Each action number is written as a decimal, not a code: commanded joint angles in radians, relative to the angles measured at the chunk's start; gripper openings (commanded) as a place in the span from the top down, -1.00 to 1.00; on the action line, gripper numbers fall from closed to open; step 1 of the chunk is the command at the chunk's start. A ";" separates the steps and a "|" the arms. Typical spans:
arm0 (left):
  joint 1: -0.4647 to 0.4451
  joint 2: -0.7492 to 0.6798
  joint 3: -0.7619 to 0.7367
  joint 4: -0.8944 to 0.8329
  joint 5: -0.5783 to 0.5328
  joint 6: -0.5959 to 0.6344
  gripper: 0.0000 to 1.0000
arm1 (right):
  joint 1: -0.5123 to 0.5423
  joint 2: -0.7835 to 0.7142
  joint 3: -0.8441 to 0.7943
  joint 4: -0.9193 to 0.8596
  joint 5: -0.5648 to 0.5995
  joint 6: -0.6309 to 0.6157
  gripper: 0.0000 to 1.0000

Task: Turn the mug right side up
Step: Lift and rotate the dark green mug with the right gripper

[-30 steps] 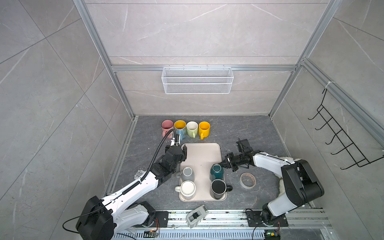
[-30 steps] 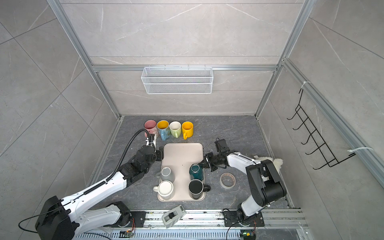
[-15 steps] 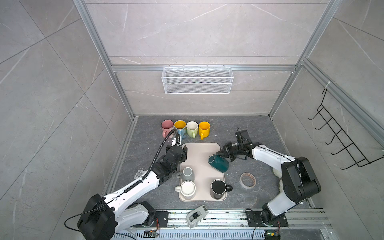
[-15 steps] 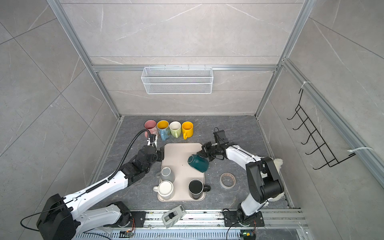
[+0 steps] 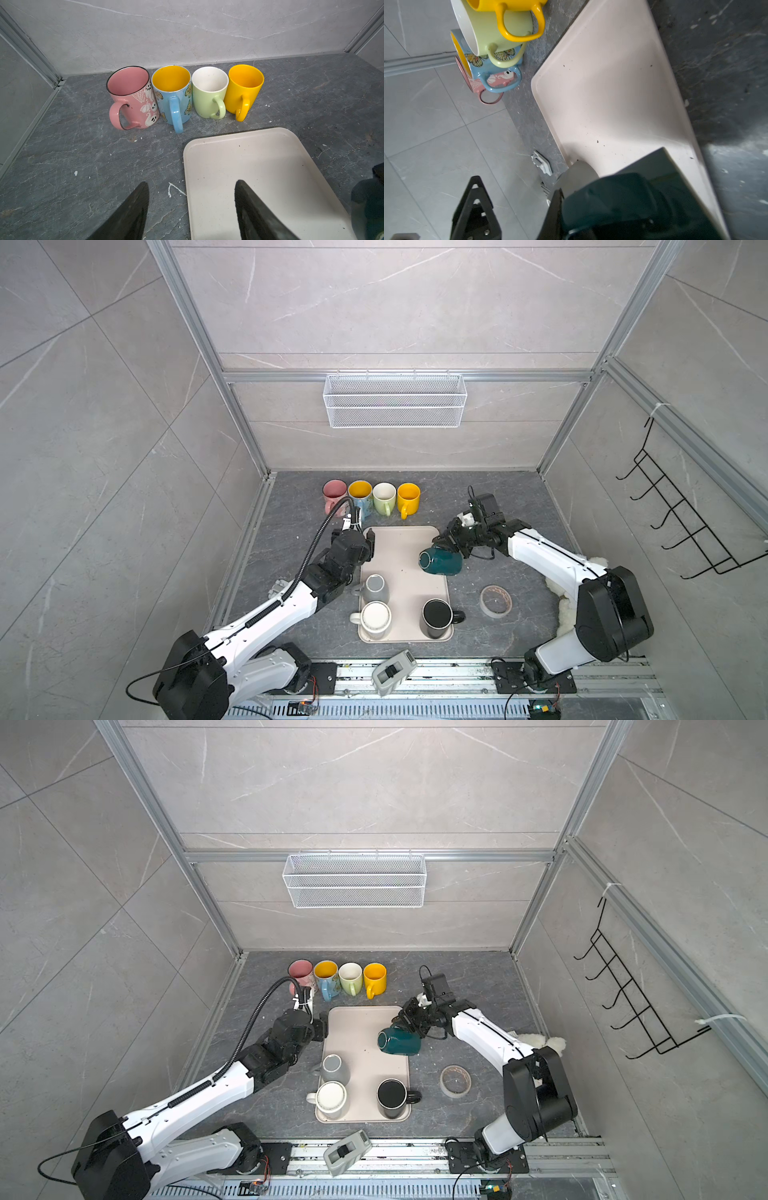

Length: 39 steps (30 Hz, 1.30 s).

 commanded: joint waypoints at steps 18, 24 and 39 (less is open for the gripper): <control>0.063 0.098 0.286 -0.144 0.363 -0.086 -0.36 | 0.163 -0.245 0.232 -0.347 0.434 -0.598 1.00; 0.145 0.145 0.355 -0.147 0.541 -0.135 -0.37 | 0.218 -0.279 0.237 -0.377 0.565 -0.736 1.00; 0.199 0.255 0.544 -0.187 0.784 -0.124 -0.37 | 0.451 -0.314 0.169 -0.277 0.975 -1.128 1.00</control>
